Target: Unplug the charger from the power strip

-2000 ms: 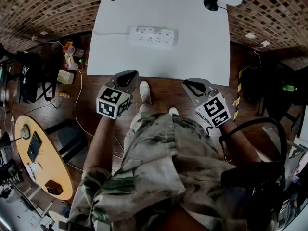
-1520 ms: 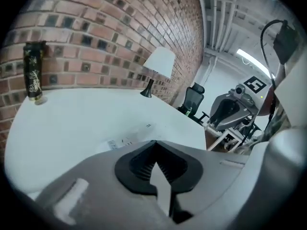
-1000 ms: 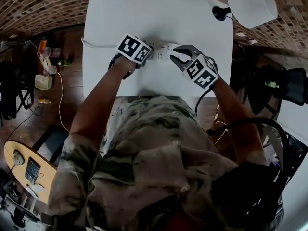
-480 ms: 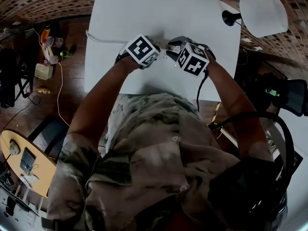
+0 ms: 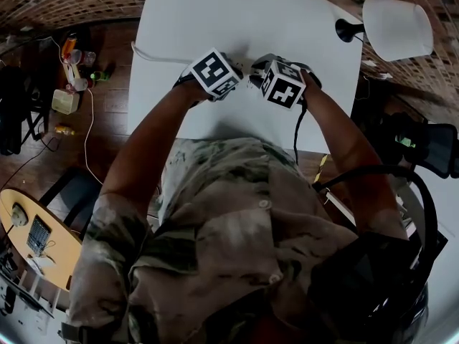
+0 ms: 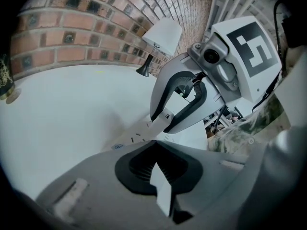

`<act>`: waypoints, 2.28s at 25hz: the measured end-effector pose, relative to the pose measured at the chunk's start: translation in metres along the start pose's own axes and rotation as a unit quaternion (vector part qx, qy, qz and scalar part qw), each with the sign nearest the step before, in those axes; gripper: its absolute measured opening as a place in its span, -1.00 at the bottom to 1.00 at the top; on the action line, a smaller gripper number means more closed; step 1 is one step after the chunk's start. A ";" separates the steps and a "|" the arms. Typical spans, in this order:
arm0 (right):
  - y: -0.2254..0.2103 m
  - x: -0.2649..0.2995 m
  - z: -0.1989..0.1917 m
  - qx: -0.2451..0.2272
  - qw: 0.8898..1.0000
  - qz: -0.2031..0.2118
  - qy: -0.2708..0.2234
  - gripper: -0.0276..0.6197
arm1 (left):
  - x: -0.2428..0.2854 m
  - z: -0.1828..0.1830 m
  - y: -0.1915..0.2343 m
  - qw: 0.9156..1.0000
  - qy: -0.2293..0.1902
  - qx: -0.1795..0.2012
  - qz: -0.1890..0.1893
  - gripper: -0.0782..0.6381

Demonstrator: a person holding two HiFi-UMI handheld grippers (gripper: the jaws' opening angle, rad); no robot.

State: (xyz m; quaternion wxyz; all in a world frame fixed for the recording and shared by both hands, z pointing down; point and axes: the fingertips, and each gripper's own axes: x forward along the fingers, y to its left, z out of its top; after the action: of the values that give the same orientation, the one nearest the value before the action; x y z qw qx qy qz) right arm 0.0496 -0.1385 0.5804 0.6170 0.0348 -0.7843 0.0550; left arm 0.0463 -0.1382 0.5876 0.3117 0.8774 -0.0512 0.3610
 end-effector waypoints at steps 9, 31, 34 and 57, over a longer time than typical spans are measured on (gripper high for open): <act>-0.003 -0.002 -0.001 -0.009 0.999 0.001 0.031 -0.59 | 0.000 0.004 0.002 1.000 0.000 -0.017 -0.018 -0.79; -0.045 -0.108 0.020 -0.001 0.997 -0.076 -0.007 -0.59 | 0.012 0.007 -0.004 0.999 0.024 -0.032 -0.029 -0.79; -0.039 -0.109 0.003 0.043 0.996 -0.081 -0.019 -0.59 | 0.011 0.007 -0.003 0.999 0.024 -0.029 -0.031 -0.78; 0.120 -0.190 -0.094 0.239 0.925 -0.176 -0.235 -0.58 | -0.089 0.043 -0.125 0.955 -0.275 0.031 0.104 -0.70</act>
State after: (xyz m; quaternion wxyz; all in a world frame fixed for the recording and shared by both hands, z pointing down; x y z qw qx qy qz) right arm 0.1707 -0.0102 0.4123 0.3877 0.3306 -0.8518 0.1215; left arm 0.0466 -0.0752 0.4414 0.2188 0.9420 -0.2143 0.1375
